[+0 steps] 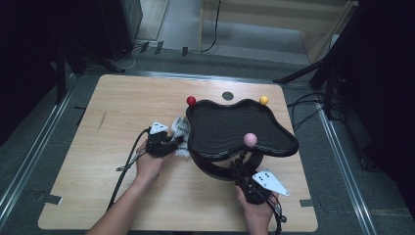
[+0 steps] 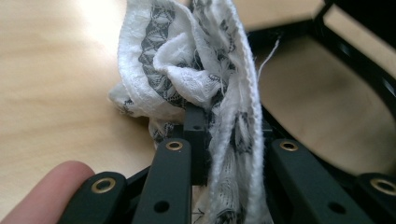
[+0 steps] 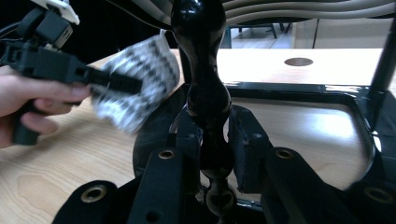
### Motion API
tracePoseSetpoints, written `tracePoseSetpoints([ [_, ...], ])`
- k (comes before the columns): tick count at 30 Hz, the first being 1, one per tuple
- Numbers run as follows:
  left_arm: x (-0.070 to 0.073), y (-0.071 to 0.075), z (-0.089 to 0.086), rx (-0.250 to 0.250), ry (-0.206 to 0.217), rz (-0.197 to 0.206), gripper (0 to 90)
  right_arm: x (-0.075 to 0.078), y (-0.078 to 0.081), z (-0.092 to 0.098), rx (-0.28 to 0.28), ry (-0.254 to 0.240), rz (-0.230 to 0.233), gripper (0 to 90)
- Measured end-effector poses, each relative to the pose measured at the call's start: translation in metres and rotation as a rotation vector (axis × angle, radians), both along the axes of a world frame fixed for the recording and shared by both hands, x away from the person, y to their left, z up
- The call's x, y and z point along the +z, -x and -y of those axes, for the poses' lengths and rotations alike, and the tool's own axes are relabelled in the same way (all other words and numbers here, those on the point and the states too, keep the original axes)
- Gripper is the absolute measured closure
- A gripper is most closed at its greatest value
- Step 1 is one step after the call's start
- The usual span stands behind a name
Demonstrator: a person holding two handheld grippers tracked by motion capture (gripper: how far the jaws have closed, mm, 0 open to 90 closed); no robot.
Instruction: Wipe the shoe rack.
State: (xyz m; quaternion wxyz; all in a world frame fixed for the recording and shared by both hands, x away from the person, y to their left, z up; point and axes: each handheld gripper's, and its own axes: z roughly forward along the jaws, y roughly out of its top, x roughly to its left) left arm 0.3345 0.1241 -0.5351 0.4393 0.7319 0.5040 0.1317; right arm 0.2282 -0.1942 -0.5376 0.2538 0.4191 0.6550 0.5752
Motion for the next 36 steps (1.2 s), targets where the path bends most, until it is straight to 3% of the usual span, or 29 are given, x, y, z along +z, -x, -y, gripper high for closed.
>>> tracePoseSetpoints([
  [3,0.004,0.01,-0.009,0.025,0.011,-0.025,70.9,0.0,-0.001,0.005,-0.012,-0.003,0.0,75.3],
  [5,0.007,0.015,-0.018,0.05,0.018,-0.005,54.1,0.0,-0.002,0.008,-0.024,-0.002,0.002,75.3],
  [7,0.013,0.017,-0.027,0.074,0.04,0.036,38.7,0.0,-0.003,0.009,-0.033,-0.006,-0.004,75.3],
  [10,0.024,0.014,-0.033,0.139,0.04,0.106,19.7,0.001,-0.004,0.01,-0.059,-0.002,-0.006,75.2],
  [12,0.03,0.008,-0.031,0.134,0.034,0.135,15.8,0.001,-0.004,0.01,-0.081,-0.002,-0.007,75.2],
  [13,0.031,0.003,-0.026,0.109,0.022,0.142,15.5,0.002,-0.005,0.01,-0.089,-0.002,-0.01,75.1],
  [17,0.03,-0.027,-0.003,0.021,-0.045,0.159,17.6,0.002,-0.006,0.012,-0.103,0.001,-0.012,75.2],
  [20,0.02,-0.05,0.011,-0.019,-0.076,0.164,24.5,0.002,-0.007,0.012,-0.102,-0.001,-0.012,75.2],
  [24,0.012,-0.07,0.022,-0.036,-0.053,0.156,35.2,0.002,-0.009,0.014,-0.103,-0.001,-0.013,75.2],
  [25,0.011,-0.074,0.024,-0.037,-0.064,0.159,35.9,0.002,-0.009,0.014,-0.102,-0.004,-0.014,75.2],
  [29,0.005,-0.082,0.033,-0.042,-0.127,0.198,48.9,0.002,-0.01,0.016,-0.105,-0.003,-0.009,75.2],
  [30,0.004,-0.082,0.033,-0.04,-0.146,0.202,57.2,0.002,-0.01,0.016,-0.105,-0.003,-0.01,75.2],
  [32,0.001,-0.081,0.033,-0.066,-0.124,0.19,68.5,0.002,-0.011,0.016,-0.105,-0.005,-0.01,75.2],
  [33,0.0,-0.079,0.034,-0.069,-0.134,0.205,73.7,0.001,-0.011,0.016,-0.104,-0.006,-0.01,75.2],
  [34,0.0,-0.076,0.033,-0.067,-0.141,0.214,74.3,0.001,-0.012,0.017,-0.105,-0.006,-0.009,75.2],
  [36,-0.001,-0.072,0.026,-0.062,-0.112,0.206,74.5,0.001,-0.012,0.016,-0.109,-0.009,-0.012,75.2],
])
